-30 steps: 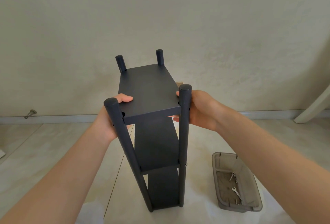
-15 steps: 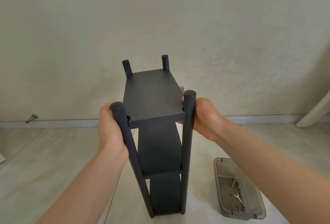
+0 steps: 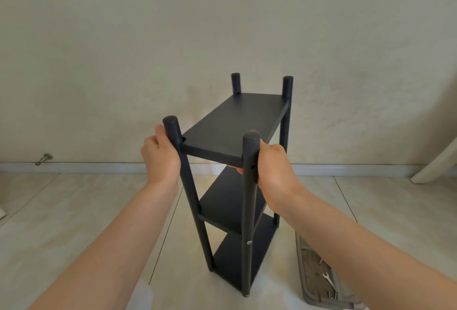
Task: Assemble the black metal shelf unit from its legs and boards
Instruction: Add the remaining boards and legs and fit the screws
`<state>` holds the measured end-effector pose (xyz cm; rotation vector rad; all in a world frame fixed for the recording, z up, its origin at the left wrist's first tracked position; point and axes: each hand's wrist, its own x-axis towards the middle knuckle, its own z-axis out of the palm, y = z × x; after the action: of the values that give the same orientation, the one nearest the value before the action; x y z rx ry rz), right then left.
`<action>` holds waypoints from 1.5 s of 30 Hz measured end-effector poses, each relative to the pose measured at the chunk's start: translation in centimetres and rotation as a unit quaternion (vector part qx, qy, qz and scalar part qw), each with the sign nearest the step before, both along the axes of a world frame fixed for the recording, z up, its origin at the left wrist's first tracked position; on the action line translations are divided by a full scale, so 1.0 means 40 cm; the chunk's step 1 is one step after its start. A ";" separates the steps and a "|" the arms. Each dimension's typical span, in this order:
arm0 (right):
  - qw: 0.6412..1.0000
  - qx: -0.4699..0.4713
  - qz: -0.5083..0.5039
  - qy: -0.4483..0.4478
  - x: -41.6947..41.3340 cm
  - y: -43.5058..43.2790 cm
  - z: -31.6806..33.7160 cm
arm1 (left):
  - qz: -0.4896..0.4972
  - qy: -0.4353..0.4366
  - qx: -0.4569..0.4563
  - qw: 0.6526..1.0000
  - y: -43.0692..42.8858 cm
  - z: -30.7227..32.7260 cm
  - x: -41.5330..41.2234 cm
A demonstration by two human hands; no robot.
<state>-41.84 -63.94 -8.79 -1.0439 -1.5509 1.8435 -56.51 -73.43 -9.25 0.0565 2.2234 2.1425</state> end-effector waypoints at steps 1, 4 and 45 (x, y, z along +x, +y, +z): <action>1.000 0.003 -0.005 0.000 -0.005 0.001 -0.001 | 0.022 0.004 -0.015 1.000 0.007 -0.004 0.012; 1.000 0.002 -0.010 0.008 -0.011 0.008 -0.003 | 0.040 -0.039 0.032 0.998 0.018 -0.011 0.068; 0.990 -0.056 0.110 0.068 0.087 0.123 0.017 | -0.315 -0.295 0.336 0.837 0.042 -0.008 0.135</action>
<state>-38.37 -59.04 -8.09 -0.8022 -1.5477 2.1255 -51.10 -71.74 -9.58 0.1155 0.8814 2.0295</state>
